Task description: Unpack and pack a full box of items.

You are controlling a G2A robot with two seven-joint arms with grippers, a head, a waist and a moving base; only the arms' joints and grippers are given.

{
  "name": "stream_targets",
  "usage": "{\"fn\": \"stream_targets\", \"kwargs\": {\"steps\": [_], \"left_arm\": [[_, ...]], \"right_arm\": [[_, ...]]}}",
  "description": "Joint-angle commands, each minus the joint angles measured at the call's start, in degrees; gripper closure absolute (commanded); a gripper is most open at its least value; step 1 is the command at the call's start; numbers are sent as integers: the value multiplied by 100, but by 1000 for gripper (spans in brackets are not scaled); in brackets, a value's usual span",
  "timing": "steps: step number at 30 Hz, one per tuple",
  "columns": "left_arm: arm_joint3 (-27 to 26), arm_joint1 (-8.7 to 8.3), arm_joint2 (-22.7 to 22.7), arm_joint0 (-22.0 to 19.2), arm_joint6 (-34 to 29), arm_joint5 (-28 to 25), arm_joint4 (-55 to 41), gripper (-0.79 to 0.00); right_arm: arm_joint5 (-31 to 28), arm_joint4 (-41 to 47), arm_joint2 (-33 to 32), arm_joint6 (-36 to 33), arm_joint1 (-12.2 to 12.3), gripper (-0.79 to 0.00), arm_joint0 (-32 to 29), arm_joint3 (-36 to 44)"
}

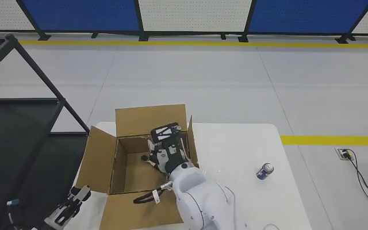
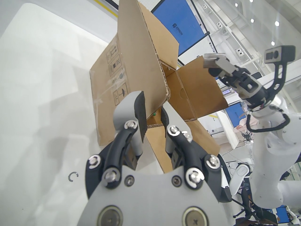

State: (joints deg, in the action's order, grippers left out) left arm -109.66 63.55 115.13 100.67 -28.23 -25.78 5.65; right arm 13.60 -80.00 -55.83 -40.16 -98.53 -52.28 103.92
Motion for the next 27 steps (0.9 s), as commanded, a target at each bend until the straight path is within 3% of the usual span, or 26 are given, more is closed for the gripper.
{"fn": "stream_targets", "kwargs": {"steps": [1, 8, 14, 15, 16, 17, 22, 27], "left_arm": [[21, -7, 34, -23, -31, 8, -25, -188], [85, -28, 65, -122, -117, 37, -118, -179], [99, -53, 120, -305, -160, 143, -254, -243], [96, -57, 138, -341, -157, 172, -283, -323], [83, -62, 155, -377, -168, 208, -316, -520], [74, -67, 172, -407, -186, 264, -352, -785], [-90, -88, 271, -526, -259, 527, -590, -785], [-256, -98, 356, -550, -274, 675, -756, -785]], "right_arm": [[88, -128, -184, 80, 44, 0, -356, 559], [529, -839, -793, 133, 203, 0, -1841, 2262], [1042, -911, -1387, 199, 290, 0, -3248, 2913], [998, -804, -1475, 144, 304, 0, -3427, 2919], [1048, -714, -1622, 122, 314, 0, -3598, 2838], [1034, -636, -1737, 79, 325, 0, -3715, 2735], [959, 127, -2354, -80, 355, 0, -3816, 1938], [1201, 462, -2775, -83, 370, 0, -3441, 970]]}}
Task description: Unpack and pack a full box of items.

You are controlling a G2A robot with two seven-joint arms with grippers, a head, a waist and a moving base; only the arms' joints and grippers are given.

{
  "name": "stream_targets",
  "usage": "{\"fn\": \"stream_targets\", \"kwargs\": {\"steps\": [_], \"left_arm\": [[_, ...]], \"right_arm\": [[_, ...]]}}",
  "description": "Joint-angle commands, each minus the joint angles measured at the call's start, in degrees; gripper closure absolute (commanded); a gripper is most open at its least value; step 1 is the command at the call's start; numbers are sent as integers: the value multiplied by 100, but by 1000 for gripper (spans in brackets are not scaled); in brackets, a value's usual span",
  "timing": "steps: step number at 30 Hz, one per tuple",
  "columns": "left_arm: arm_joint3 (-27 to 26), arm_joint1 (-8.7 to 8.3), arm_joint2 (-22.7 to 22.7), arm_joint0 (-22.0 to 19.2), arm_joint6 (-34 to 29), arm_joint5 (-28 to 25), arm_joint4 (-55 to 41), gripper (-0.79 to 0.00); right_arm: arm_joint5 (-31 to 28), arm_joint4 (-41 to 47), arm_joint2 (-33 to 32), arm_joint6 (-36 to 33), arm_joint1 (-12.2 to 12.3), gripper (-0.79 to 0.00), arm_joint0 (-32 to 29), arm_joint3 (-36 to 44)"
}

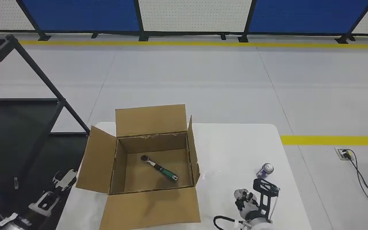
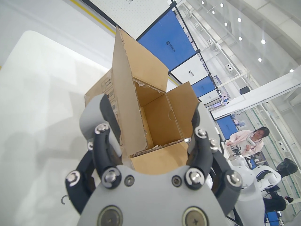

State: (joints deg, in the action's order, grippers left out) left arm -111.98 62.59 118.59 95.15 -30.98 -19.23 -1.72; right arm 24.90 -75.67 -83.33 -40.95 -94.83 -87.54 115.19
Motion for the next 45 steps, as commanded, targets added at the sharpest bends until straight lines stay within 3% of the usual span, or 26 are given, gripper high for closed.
{"fn": "stream_targets", "kwargs": {"steps": [1, 9, 18, 19, 21, 24, 27, 35, 41, 45], "left_arm": [[-51, -2, 25, 6, -2, 46, -40, -785], [-172, 0, 125, 125, 22, 90, -153, -785], [-187, 9, 164, 237, 96, 56, -169, -785], [-190, 9, 165, 241, 98, 56, -169, -785], [-189, 9, 169, 246, 105, 57, -173, -785], [-187, 9, 170, 251, 116, 56, -174, -785], [-180, 8, 168, 253, 118, 48, -174, -785], [-142, 3, 158, 223, 111, 20, -190, -785], [-124, -2, 193, 173, 113, 2, -340, -785], [-119, -6, 270, 157, 103, -3, -438, -785]], "right_arm": [[91, 103, -78, 16, 2, 0, 167, -288], [319, 250, -361, 69, 36, 0, 692, -1066], [635, -62, -351, -207, 74, -6, 1050, -1402], [652, -73, -347, -223, 77, -77, 1069, -1417], [677, -104, -330, -247, 82, -292, 1097, -1435], [723, -130, -290, -233, 86, -385, 1103, -1407], [767, -162, -256, -226, 91, -573, 1084, -1362], [721, -159, -114, -54, 100, -763, 942, -909], [-139, -549, 525, 74, 136, -785, 645, 394], [-881, -1002, 1050, -96, 169, -785, 800, 1120]]}}
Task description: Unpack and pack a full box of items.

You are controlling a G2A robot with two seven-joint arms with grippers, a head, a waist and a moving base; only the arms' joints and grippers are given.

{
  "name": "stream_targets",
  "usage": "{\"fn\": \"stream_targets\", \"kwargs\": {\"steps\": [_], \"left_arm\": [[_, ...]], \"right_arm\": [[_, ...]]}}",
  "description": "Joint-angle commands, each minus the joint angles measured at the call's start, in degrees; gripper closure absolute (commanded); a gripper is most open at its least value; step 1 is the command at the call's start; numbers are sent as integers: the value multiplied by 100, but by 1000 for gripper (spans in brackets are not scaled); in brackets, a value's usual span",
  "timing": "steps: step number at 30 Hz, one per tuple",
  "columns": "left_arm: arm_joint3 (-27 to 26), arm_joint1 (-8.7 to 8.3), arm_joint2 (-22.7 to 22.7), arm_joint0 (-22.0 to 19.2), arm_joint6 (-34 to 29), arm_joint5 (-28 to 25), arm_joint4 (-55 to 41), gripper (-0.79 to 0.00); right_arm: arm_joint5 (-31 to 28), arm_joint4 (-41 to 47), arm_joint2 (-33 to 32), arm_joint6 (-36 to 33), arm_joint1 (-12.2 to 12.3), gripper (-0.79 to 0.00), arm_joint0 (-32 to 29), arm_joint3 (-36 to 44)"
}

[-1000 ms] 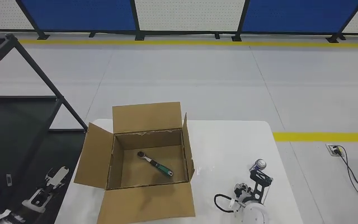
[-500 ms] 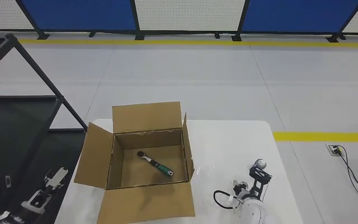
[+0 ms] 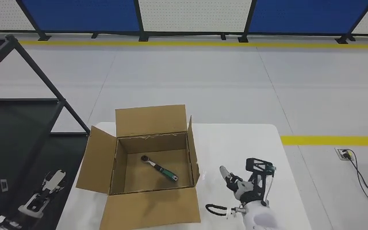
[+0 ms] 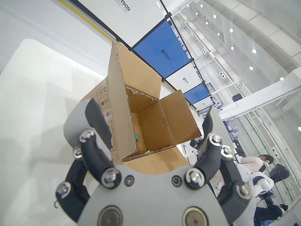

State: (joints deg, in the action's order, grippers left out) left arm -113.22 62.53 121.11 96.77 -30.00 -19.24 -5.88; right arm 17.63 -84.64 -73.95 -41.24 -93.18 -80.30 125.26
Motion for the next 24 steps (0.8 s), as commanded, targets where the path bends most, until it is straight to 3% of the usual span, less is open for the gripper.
{"fn": "stream_targets", "kwargs": {"steps": [1, 6, 10, 18, 24], "left_arm": [[16, -2, 39, -11, 8, 0, -54, -785], [58, -2, 170, 20, -1, -34, -230, -785], [73, 5, 321, 117, -37, -111, -437, -785], [136, 33, 632, 379, -79, -288, -805, -785], [195, 54, 848, 525, -88, -386, -1011, -785]], "right_arm": [[-379, -178, 269, -158, 9, -785, 217, 231], [-1308, -184, 873, -820, -16, -785, 1289, 151], [-1683, 237, 1308, -1383, -120, -785, 2538, -581], [-1635, 1585, 2103, -1966, -536, -785, 5186, -3587], [-1914, 2763, 2626, -1846, -914, -785, 6436, -6205]]}}
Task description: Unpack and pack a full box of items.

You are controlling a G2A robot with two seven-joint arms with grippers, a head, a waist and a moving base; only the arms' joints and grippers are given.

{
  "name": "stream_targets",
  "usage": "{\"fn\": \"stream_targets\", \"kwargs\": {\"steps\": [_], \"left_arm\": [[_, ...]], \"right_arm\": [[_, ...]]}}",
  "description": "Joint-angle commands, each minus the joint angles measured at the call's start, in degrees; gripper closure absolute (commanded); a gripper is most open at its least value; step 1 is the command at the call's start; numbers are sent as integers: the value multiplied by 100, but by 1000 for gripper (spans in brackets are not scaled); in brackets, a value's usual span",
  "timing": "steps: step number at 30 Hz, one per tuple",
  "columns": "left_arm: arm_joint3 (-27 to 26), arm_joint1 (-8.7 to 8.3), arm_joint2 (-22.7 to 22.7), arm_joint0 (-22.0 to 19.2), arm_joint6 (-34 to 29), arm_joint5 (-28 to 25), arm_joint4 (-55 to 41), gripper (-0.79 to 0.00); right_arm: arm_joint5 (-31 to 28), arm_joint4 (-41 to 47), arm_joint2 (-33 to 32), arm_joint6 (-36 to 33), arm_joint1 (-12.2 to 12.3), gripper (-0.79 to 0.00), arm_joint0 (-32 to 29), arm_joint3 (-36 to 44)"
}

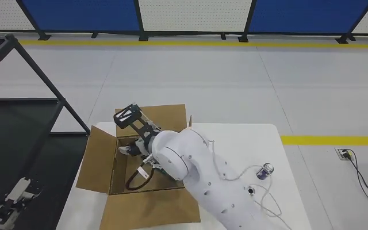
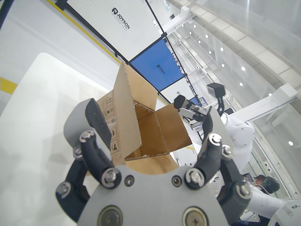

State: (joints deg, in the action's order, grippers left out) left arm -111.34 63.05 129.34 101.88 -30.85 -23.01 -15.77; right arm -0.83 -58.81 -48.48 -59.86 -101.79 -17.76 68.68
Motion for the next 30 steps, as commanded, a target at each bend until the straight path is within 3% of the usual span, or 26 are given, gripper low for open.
{"fn": "stream_targets", "kwargs": {"steps": [1, 6, 8, 25, 30], "left_arm": [[12, 4, 52, 28, -12, -16, -46, -785], [3, 13, 139, 64, -32, -47, -108, -785], [-2, 17, 149, 70, -39, -55, -113, -785], [-102, 25, 106, 51, -65, -49, 20, -785], [-102, 25, 106, 51, -65, -49, 20, -785]], "right_arm": [[-133, 327, 158, 64, -118, -785, 339, -915], [-357, 870, 502, 208, -422, -785, 823, -2515], [-134, 855, 626, 291, -530, -785, 955, -3060], [-134, 855, 626, 291, -530, -785, 955, -3060], [-499, 834, 691, 580, -543, -785, 737, -3306]]}}
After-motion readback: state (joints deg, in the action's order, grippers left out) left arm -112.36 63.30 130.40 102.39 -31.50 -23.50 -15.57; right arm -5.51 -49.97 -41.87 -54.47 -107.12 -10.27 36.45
